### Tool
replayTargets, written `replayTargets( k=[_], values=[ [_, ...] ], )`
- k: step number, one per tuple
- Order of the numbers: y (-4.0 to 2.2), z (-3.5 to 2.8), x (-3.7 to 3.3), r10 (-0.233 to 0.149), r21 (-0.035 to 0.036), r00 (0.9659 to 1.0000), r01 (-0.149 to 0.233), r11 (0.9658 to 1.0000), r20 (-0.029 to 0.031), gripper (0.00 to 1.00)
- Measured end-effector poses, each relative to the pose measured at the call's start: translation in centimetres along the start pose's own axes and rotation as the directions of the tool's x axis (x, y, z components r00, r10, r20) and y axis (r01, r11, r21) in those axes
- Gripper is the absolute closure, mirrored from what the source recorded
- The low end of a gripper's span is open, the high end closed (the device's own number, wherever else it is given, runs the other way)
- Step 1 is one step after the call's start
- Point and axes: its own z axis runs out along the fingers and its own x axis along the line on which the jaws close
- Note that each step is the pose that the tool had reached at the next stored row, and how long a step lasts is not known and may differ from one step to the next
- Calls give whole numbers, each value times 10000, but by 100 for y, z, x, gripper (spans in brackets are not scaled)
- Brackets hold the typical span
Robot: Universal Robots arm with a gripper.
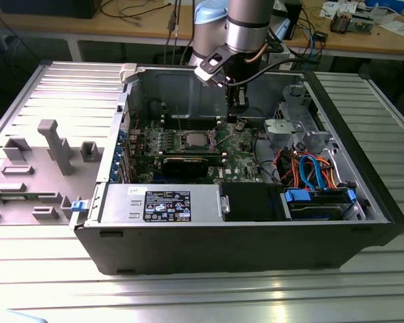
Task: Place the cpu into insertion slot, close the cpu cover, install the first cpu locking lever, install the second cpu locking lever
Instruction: 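Close the cpu cover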
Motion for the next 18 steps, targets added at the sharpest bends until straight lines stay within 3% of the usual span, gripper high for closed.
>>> replayTargets(
  k=[5, 11, 18],
  values=[
    [51, 1, -2, 1, 1, 10000, -1, 10000, 0, 89],
    [214, 11, -10, 0, 3, 10000, 0, 10000, 3, 89],
    [266, 112, -9, -2, 74, 10000, 2, 10000, 0, 89]
  ],
)
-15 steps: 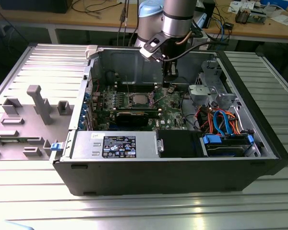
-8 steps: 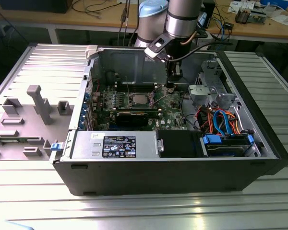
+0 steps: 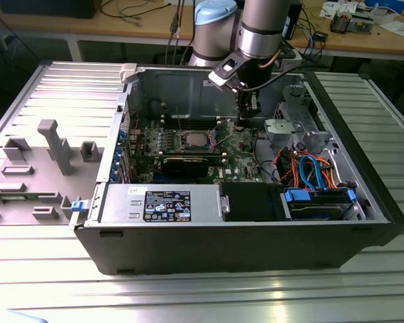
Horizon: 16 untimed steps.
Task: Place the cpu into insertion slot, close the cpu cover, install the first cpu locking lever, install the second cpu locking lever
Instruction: 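Close the cpu cover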
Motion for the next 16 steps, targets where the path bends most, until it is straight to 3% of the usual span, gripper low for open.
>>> replayTargets(
  k=[4, 16],
  values=[
    [-9, 37, 2, -1, 25, 10000, 1, 10000, -15, 89],
    [-41, 38, 3, -1, 23, 10000, 1, 10000, -22, 89]
  ],
)
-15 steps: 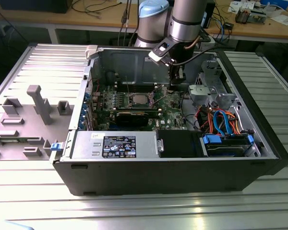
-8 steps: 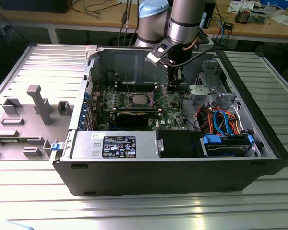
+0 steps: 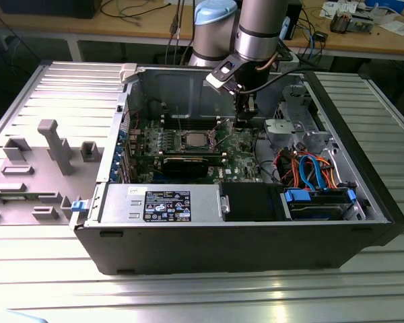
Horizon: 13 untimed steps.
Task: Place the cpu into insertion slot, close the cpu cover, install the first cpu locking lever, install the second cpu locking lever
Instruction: 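Close the cpu cover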
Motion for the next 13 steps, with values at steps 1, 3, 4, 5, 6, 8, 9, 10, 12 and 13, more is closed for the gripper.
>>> replayTargets(
  k=[1, 3, 4, 5, 6, 8, 9, 10, 12, 13],
  values=[
    [-3, 1, -1, 2, 0, 10000, -2, 10000, -1, 89],
    [-3, 0, -2, 0, 0, 10000, 0, 10000, 0, 89],
    [-3, 0, -2, -1, 0, 10000, 1, 10000, 0, 89],
    [-3, 0, -3, -1, 0, 10000, 1, 10000, 1, 89],
    [-3, 0, -3, -1, 0, 10000, 1, 10000, 0, 89],
    [-8, 0, -3, -1, 0, 10000, 1, 10000, 0, 89],
    [-13, 0, -3, -1, 0, 10000, 1, 10000, 1, 89],
    [-16, -1, -3, -1, 1, 10000, 1, 10000, 1, 89],
    [-32, 0, -2, 0, 0, 10000, 0, 10000, 0, 89],
    [-37, 0, -2, 0, 0, 10000, 0, 10000, 0, 89]
  ],
)
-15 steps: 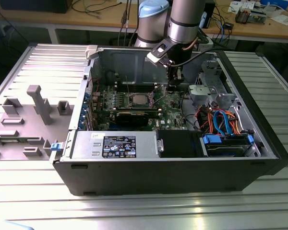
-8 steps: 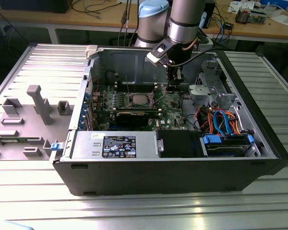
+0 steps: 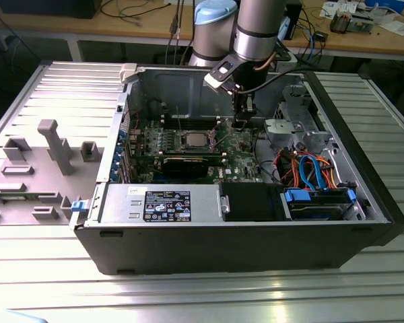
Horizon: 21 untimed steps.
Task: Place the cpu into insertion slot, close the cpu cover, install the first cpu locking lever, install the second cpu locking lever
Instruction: 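Close the cpu cover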
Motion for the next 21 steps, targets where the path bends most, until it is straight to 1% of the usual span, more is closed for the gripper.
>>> replayTargets(
  k=[11, 21],
  values=[
    [-47, 1, 3, -1, -1, 10000, 1, 10000, 0, 89],
    [-63, 4, 4, -1, -1, 10000, 1, 10000, 0, 89]
  ],
)
